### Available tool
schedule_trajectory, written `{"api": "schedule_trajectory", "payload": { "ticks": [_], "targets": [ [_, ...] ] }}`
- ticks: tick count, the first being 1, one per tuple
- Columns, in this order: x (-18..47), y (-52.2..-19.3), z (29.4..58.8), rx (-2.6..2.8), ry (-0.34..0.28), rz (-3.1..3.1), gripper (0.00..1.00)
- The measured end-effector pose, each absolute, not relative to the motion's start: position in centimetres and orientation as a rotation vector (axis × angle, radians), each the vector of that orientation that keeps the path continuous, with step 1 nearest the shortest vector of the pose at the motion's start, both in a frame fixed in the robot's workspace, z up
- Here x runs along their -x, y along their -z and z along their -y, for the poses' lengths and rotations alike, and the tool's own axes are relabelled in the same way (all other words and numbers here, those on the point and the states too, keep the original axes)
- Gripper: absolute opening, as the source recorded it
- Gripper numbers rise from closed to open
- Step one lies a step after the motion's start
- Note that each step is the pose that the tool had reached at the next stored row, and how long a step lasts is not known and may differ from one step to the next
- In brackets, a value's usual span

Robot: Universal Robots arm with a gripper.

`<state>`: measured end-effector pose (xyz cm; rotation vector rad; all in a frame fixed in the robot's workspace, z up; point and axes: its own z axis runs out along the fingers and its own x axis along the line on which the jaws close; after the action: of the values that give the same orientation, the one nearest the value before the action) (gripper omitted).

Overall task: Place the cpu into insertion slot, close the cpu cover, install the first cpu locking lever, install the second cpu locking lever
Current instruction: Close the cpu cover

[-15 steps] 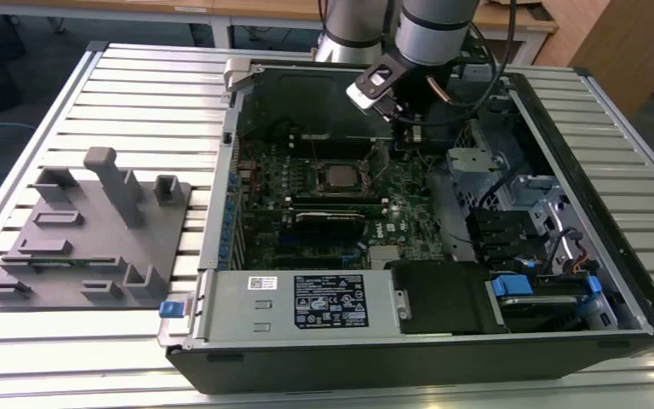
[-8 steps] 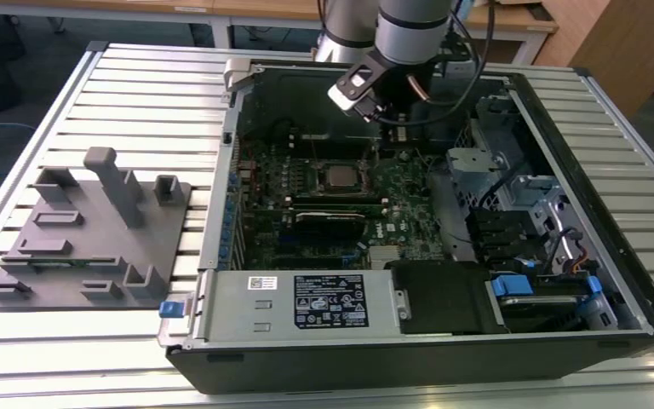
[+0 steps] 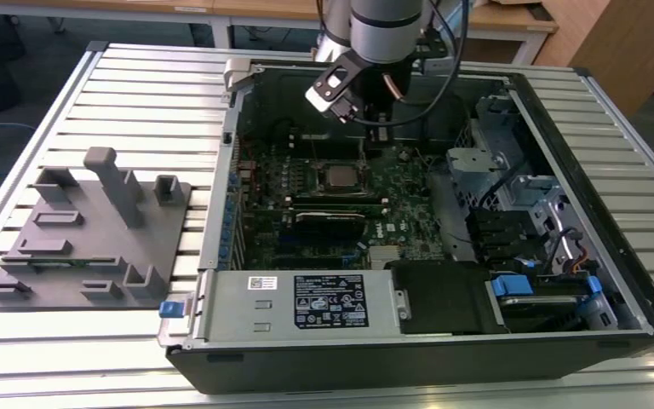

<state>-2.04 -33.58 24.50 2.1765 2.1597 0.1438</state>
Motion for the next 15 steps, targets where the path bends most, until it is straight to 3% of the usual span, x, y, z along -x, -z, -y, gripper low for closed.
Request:
{"api": "schedule_trajectory", "payload": {
  "ticks": [11,15],
  "targets": [
    [3.28,-24.46,33.58,-2.171,-0.155,-2.154,0.10],
    [3.26,-24.39,33.58,-2.194,-0.108,-2.177,0.10]
  ]
}}
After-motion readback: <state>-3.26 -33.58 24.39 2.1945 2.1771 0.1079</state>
